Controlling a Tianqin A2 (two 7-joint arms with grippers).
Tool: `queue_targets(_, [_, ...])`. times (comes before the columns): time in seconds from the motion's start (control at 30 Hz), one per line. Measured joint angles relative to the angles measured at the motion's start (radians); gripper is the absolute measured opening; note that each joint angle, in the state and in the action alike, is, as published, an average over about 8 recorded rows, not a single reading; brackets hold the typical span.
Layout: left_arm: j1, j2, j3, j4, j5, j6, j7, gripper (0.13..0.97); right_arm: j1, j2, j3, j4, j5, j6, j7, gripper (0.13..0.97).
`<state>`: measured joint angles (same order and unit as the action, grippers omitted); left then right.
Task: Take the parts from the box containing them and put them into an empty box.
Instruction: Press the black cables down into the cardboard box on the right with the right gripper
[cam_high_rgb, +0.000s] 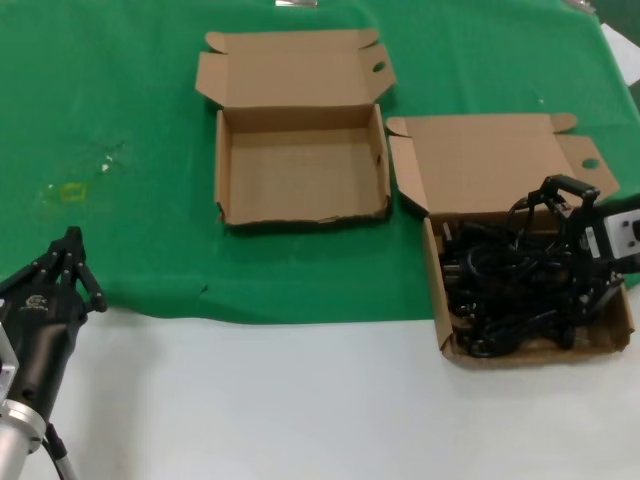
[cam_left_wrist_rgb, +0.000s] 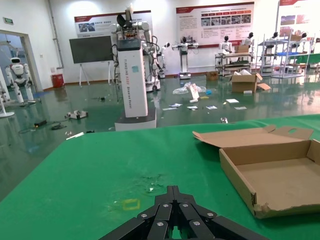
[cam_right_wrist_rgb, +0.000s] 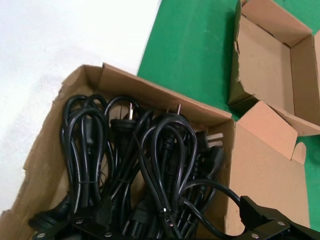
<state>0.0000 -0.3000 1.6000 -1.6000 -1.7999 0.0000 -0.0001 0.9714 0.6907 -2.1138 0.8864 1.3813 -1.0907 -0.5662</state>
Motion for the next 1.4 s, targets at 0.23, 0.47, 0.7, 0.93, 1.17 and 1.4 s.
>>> queue_targets(0.23, [0.0,0.0,0.0,0.0,0.0,0.0,0.0,0.144,0.02,-0.019,-0.001,-0.033,-0.012,0.003,-0.02,0.875])
queue_targets(0.47, [0.0,0.0,0.0,0.0,0.0,0.0,0.0,0.144,0.019,-0.015,-0.001,-0.02,-0.021,-0.005,-0.004,0.77])
queue_targets(0.7, [0.0,0.0,0.0,0.0,0.0,0.0,0.0,0.144,0.003,0.002,0.002,0.008,-0.027,-0.013,0.023,0.688])
queue_targets(0.93, [0.0,0.0,0.0,0.0,0.0,0.0,0.0,0.144,-0.014,0.018,0.007,0.048,-0.032,-0.016,0.058,0.523])
queue_targets(1.17, [0.0,0.0,0.0,0.0,0.0,0.0,0.0,0.144,-0.036,0.027,0.016,0.103,-0.033,-0.009,0.101,0.382])
queue_targets(1.4, [0.0,0.0,0.0,0.0,0.0,0.0,-0.001,0.144,-0.062,0.044,0.026,0.148,-0.03,-0.006,0.13,0.277])
